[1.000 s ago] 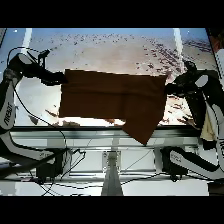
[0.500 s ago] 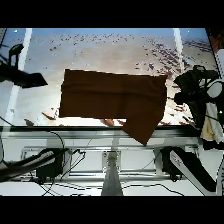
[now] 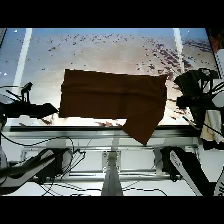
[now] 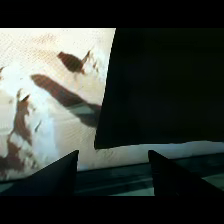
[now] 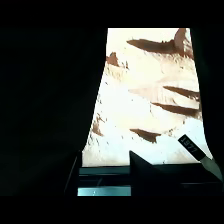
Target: Fold the clothes and pants, and hang the long-sleeved shirts on hangers.
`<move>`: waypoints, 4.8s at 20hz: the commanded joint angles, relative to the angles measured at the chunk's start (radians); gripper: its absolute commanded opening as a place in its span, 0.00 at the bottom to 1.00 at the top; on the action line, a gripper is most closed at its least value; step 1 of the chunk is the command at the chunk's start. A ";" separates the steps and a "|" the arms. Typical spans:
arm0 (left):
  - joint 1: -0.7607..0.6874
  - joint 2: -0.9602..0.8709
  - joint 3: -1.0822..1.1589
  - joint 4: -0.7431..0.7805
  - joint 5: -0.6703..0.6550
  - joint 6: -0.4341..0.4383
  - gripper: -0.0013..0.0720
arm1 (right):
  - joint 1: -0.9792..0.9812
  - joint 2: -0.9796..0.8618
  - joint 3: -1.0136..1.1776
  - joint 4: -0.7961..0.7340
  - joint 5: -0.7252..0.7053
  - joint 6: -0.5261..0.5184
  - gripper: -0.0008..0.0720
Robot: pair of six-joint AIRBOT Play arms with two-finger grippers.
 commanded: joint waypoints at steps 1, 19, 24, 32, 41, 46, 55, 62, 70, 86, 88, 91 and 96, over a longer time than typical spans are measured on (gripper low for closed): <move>0.007 -0.074 -0.048 -0.093 0.057 0.081 0.65 | 0.000 0.005 -0.001 -0.072 -0.005 0.000 0.36; -0.019 -0.166 -0.047 -0.173 0.066 0.222 0.03 | -0.014 0.005 -0.299 0.367 0.327 -0.322 0.03; -0.026 -0.166 -0.047 -0.173 0.066 0.222 0.03 | -0.014 -0.012 -0.365 0.343 0.126 -0.161 0.54; -0.026 -0.166 -0.047 -0.173 0.066 0.222 0.03 | -0.014 -0.298 -0.356 0.322 0.097 -0.150 0.54; -0.026 -0.166 -0.047 -0.173 0.066 0.222 0.03 | -0.013 -0.387 -0.336 0.408 -0.065 -0.181 0.24; -0.026 -0.166 -0.047 -0.173 0.066 0.222 0.03 | -0.013 -0.384 -0.333 0.409 -0.107 -0.182 0.03; -0.026 -0.164 0.256 -0.313 -0.141 0.221 0.03 | -0.013 -0.130 -0.147 0.517 -0.057 -0.181 0.03; -0.157 -0.201 0.335 -0.578 0.299 0.217 0.03 | 0.052 -0.247 -0.052 0.853 -0.550 -0.162 0.03; -0.365 -0.449 0.509 -0.674 0.749 0.195 0.03 | 0.119 -0.581 0.167 0.854 -0.844 -0.065 0.03; -0.207 -0.573 0.591 -0.275 0.429 -0.088 0.95 | 0.117 -0.669 0.192 0.686 -0.795 -0.067 0.96; -0.203 -0.600 0.600 -0.241 0.355 -0.090 0.96 | 0.117 -0.669 0.192 0.686 -0.772 -0.068 0.96; -0.242 -0.632 0.602 -0.253 0.355 -0.066 0.94 | 0.119 -0.669 0.193 0.687 -0.709 -0.092 0.96; -0.335 -0.632 0.623 -0.253 0.436 0.019 0.03 | 0.124 -0.669 0.251 0.687 -0.620 -0.190 0.79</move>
